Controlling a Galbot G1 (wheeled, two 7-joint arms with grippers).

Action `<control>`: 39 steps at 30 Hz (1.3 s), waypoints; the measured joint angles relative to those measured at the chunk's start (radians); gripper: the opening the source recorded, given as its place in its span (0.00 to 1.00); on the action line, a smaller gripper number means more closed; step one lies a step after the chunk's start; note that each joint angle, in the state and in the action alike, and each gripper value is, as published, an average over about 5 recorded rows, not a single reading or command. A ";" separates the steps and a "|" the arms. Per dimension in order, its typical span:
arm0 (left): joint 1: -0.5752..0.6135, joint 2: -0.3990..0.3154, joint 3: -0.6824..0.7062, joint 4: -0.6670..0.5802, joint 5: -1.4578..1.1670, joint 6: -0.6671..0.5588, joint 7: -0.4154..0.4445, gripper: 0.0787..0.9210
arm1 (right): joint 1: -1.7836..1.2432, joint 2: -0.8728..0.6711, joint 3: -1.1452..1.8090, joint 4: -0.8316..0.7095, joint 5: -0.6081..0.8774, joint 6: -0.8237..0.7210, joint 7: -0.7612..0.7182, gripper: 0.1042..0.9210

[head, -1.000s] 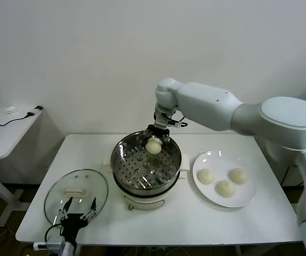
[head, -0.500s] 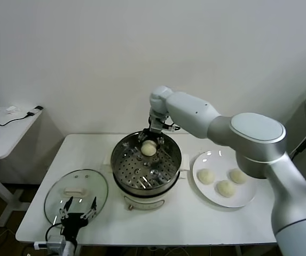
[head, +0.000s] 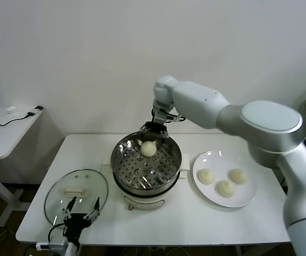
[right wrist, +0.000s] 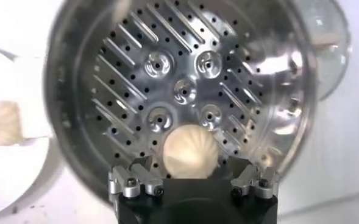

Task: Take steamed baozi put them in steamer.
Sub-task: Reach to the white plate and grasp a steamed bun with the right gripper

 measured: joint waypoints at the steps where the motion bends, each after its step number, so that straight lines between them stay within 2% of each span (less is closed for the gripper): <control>1: 0.000 0.000 0.000 -0.002 0.000 0.000 0.000 0.88 | 0.028 -0.024 -0.028 0.023 0.041 -0.030 -0.003 0.88; 11: -0.005 0.004 -0.004 -0.007 -0.008 -0.002 -0.003 0.88 | 0.241 -0.310 -0.325 0.294 0.295 -0.421 0.049 0.88; 20: -0.001 -0.001 -0.011 -0.008 -0.009 -0.002 -0.004 0.88 | 0.227 -0.486 -0.422 0.466 0.401 -0.719 0.151 0.88; 28: 0.010 -0.009 -0.013 -0.009 -0.003 -0.003 -0.004 0.88 | 0.090 -0.530 -0.371 0.481 0.406 -0.875 0.221 0.88; 39: 0.024 -0.010 -0.017 -0.008 0.002 -0.008 -0.004 0.88 | -0.118 -0.501 -0.237 0.388 0.352 -0.968 0.273 0.88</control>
